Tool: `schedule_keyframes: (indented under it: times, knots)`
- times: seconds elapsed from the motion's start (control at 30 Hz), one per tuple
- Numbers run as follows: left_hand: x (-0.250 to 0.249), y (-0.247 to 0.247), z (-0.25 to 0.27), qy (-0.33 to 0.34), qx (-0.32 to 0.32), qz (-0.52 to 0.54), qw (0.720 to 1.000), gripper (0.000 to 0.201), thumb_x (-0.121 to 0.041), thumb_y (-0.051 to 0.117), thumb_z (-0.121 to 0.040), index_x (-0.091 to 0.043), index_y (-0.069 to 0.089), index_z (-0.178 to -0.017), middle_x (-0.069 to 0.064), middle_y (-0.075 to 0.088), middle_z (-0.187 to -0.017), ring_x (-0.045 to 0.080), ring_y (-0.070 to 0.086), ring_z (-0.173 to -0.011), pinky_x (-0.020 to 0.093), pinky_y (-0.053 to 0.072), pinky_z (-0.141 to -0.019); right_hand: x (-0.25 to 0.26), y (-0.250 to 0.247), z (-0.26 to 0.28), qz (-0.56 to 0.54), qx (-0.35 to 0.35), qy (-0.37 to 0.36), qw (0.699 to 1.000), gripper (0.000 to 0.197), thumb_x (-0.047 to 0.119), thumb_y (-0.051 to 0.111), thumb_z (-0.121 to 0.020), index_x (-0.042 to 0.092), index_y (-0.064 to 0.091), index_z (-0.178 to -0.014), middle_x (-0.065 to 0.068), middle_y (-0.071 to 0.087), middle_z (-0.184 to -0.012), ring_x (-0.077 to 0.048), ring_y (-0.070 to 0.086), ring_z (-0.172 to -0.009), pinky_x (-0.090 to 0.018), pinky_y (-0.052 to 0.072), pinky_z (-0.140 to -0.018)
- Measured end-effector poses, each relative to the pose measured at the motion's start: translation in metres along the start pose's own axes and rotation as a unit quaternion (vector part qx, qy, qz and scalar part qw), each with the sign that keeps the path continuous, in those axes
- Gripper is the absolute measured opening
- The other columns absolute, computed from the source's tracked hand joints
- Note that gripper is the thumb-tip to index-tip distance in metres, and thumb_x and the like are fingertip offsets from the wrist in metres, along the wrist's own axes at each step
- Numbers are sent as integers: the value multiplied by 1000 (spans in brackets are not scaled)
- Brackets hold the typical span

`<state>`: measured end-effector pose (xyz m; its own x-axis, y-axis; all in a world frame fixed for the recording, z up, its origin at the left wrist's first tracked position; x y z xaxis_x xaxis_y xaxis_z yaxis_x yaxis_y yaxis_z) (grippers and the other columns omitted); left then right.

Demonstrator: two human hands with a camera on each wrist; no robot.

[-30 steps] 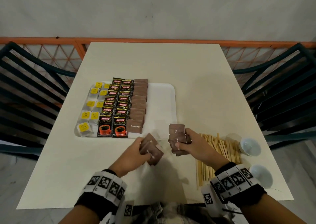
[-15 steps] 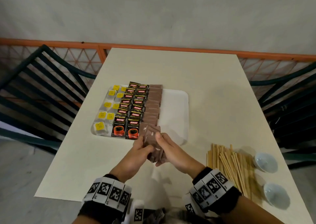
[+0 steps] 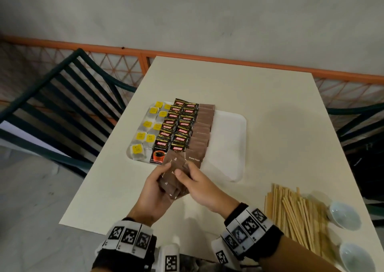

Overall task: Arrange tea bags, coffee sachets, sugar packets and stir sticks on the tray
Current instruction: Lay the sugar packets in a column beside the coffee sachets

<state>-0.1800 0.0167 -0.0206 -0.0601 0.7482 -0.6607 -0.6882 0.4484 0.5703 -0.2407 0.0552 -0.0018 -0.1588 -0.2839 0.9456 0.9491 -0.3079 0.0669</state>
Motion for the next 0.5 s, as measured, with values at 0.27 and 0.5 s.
schedule_keyframes:
  times: [0.27, 0.5]
  knots:
    - [-17, -45, 3, -28, -23, 5, 999, 33, -21, 45, -84, -7, 67, -104, 17, 72, -95, 28, 70, -79, 40, 57, -66, -8, 9, -23, 368, -52, 15, 928, 67, 61, 46, -84, 28, 27, -139, 0, 32, -127, -18, 27, -119, -35, 24, -104]
    - [-50, -67, -1, 46, -49, -54, 996, 39, -15, 52, -84, -8, 52, -122, 15, 69, -94, 26, 65, -74, 34, 52, -55, -4, 18, -34, 104, -22, 46, 993, 28, 39, 52, -91, 12, 57, -96, -1, 60, -72, -12, 57, -58, -21, 46, -54]
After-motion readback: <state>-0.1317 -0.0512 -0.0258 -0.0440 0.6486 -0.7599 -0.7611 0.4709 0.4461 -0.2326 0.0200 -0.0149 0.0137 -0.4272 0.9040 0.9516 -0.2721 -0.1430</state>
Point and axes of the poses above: each hand's wrist, its own z-axis away from the middle knuckle, its own y-axis out of the palm, x = y × z, the point moved 9 cm from there along -z, towards the middle knuckle
